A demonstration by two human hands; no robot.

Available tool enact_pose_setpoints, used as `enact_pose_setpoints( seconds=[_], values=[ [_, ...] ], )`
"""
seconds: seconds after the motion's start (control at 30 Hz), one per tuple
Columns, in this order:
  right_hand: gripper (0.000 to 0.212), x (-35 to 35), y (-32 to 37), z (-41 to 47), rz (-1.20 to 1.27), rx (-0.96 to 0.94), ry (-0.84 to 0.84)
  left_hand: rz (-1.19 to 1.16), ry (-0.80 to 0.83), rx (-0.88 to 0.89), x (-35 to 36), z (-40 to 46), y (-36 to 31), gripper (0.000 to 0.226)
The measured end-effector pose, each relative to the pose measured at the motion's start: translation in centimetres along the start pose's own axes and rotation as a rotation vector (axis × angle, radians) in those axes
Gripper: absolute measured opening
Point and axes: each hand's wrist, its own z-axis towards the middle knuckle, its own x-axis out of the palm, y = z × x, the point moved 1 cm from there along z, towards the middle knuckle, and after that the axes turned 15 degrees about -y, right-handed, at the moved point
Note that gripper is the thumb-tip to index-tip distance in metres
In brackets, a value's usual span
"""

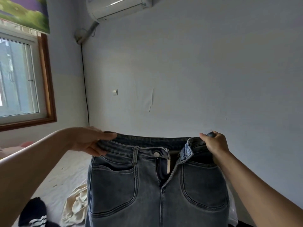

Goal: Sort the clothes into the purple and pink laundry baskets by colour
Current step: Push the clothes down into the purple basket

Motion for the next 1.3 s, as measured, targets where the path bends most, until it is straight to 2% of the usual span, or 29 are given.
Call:
enact_pose_setpoints(
  seconds=[0.03,0.1,0.17,0.2,0.27,0.33,0.43,0.57,0.67,0.8,0.87,0.97,1.0,1.07,1.1,1.13,1.2,1.3],
  values=[
    [0.023,0.2,-0.4,0.2,0.012,0.071,-0.01,0.041,0.05,0.023,0.0,0.0,0.3,0.097],
    [0.03,0.6,-0.9,0.5,0.002,0.151,-0.021,0.173,0.077,0.065,0.3,-0.3,0.6,0.06],
    [0.033,1.0,-0.9,0.4,-0.044,0.148,-0.034,0.261,-0.027,0.063,1.1,-0.3,1.0,0.018],
    [0.034,1.2,-0.8,0.3,-0.068,0.139,-0.041,0.272,-0.105,0.04,1.5,0.1,1.3,0.009],
    [0.035,1.7,-0.8,0.1,-0.129,0.129,-0.041,0.226,-0.251,-0.011,2.5,1.0,2.1,0.018],
    [0.034,2.4,-0.7,-0.2,-0.149,0.162,-0.026,0.075,-0.357,-0.042,3.7,1.2,2.1,0.021],
    [0.029,3.5,-0.3,-0.8,-0.035,0.312,0.035,-0.172,-0.467,-0.077,5.7,0.9,1.5,0.021],
    [0.018,5.5,1.1,-2.6,0.149,0.482,0.214,-0.38,-0.471,-0.044,8.2,0.2,-0.2,0.015],
    [0.011,6.6,2.8,-4.6,0.301,0.522,0.345,-0.443,-0.435,0.032,9.7,-0.4,-1.8,0.017],
    [0.015,7.3,5.6,-7.3,0.397,0.451,0.505,-0.544,-0.352,0.064,11.3,-1.2,-3.4,0.024],
    [0.012,7.2,6.4,-8.5,0.357,0.393,0.59,-0.535,-0.332,0.096,12.0,-1.2,-3.8,0.027],
    [0.014,6.8,7.1,-9.3,0.342,0.303,0.628,-0.523,-0.297,0.173,12.5,-1.3,-4.3,0.034],
    [0.017,6.6,7.2,-9.4,0.365,0.296,0.631,-0.526,-0.26,0.217,12.6,-1.5,-4.4,0.033],
    [0.024,6.4,7.6,-9.5,0.421,0.29,0.642,-0.536,-0.174,0.335,12.4,-1.8,-4.3,0.017],
    [0.034,6.3,7.7,-9.5,0.451,0.291,0.656,-0.534,-0.136,0.39,12.1,-2.0,-4.1,0.01],
    [0.043,6.2,7.7,-9.5,0.487,0.286,0.686,-0.531,-0.11,0.43,11.9,-1.9,-3.9,0.02],
    [0.048,5.8,8.1,-9.8,0.502,0.23,0.768,-0.501,-0.165,0.444,11.7,-1.7,-3.8,0.035],
    [0.047,5.3,8.6,-10.7,0.48,0.12,0.905,-0.49,-0.459,0.279,11.5,-1.3,-4.0,0.037]
  ],
)
